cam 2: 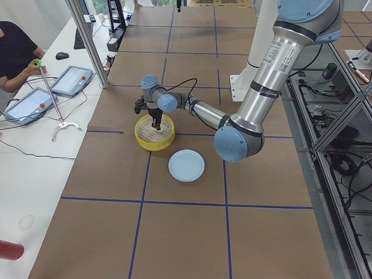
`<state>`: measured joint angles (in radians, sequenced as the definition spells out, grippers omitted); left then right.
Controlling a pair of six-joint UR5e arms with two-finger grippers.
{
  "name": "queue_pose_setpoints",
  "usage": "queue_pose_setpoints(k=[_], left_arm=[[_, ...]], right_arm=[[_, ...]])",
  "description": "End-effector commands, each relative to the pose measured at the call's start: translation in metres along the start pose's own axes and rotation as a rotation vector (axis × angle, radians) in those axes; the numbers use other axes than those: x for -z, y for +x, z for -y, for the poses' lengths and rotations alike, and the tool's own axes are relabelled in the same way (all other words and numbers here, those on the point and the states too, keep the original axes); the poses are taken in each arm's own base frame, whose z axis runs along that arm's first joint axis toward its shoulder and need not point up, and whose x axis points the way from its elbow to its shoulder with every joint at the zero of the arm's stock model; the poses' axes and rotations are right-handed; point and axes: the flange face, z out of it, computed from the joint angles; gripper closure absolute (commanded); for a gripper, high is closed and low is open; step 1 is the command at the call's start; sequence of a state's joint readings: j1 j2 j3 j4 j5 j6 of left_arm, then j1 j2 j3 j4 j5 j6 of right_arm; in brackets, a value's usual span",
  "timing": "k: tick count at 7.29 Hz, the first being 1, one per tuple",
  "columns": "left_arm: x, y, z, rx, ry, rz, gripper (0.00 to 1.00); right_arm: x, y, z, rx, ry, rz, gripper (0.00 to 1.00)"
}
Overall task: Place bun in steamer
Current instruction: 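Lower the bun into the steamer basket and open the left gripper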
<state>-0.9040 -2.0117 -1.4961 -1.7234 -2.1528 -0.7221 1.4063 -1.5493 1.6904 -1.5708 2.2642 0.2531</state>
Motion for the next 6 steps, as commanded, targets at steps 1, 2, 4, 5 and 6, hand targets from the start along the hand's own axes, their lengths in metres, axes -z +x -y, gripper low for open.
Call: queue_pose_setpoints(k=[1,2,4,5,6], left_arm=[[-0.001,-0.001,0.000,0.003,0.000,0.003,0.00],[-0.001,-0.001,0.000,0.000,0.006,0.007,0.00],[0.004,0.003,0.000,-0.010,0.019,0.005,0.00],[0.022,0.012,-0.002,-0.032,0.055,-0.006,0.00],[0.047,0.018,-0.005,-0.058,0.140,0.018,0.00]], right_arm=[[0.000,0.000,0.000,0.000,0.000,0.000,0.00],[0.000,0.000,0.000,0.000,0.000,0.000,0.00],[0.000,0.000,0.000,0.000,0.000,0.000,0.00],[0.000,0.000,0.000,0.001,-0.001,0.000,0.00],[0.000,0.000,0.000,0.000,0.000,0.000,0.00]])
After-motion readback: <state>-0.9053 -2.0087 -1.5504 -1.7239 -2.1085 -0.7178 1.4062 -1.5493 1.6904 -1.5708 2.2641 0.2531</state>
